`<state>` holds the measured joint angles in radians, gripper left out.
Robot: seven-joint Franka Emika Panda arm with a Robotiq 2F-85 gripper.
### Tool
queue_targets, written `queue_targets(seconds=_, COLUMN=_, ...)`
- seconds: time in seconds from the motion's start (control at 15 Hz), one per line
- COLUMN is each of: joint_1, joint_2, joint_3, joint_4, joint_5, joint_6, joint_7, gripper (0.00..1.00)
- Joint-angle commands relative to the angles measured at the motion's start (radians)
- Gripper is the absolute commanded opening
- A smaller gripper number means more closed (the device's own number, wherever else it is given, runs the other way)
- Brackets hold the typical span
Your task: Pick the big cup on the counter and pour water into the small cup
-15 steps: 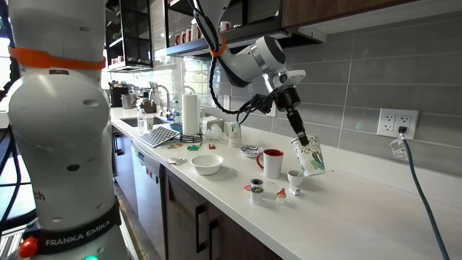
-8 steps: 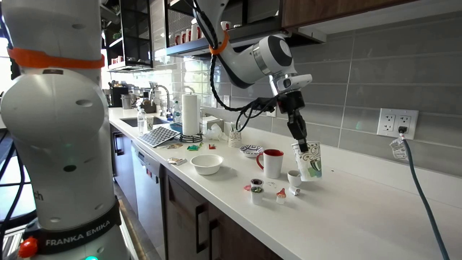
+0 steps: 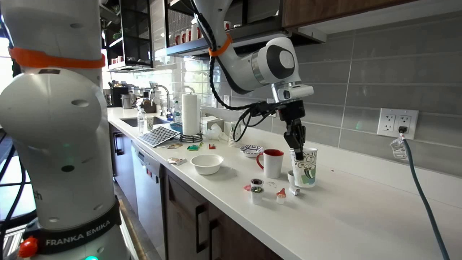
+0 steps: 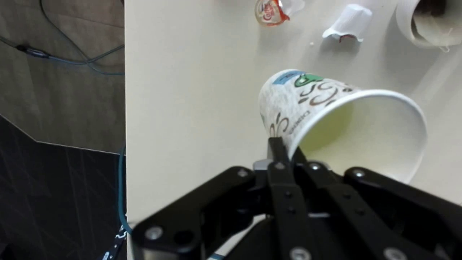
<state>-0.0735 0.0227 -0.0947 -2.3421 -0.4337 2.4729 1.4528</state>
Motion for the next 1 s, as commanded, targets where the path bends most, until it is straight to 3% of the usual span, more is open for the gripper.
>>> queue_targets(seconds=0.0, joint_1=-0.009, joint_2=-0.029, joint_3=-0.007, joint_4=-0.054, joint_5=0.050, joint_6=0.039, joint_7=-0.007, gripper=0.01)
queue_targets(seconds=0.47, joint_1=-0.036, joint_2=-0.054, joint_3=-0.035, joint_4=-0.130, joint_5=0.090, joint_6=0.080, joint_7=0.022, gripper=0.01)
queue_targets(seconds=0.93, joint_1=-0.075, joint_2=-0.085, joint_3=-0.056, joint_4=-0.255, joint_5=0.184, joint_6=0.272, joint_7=0.031, gripper=0.01)
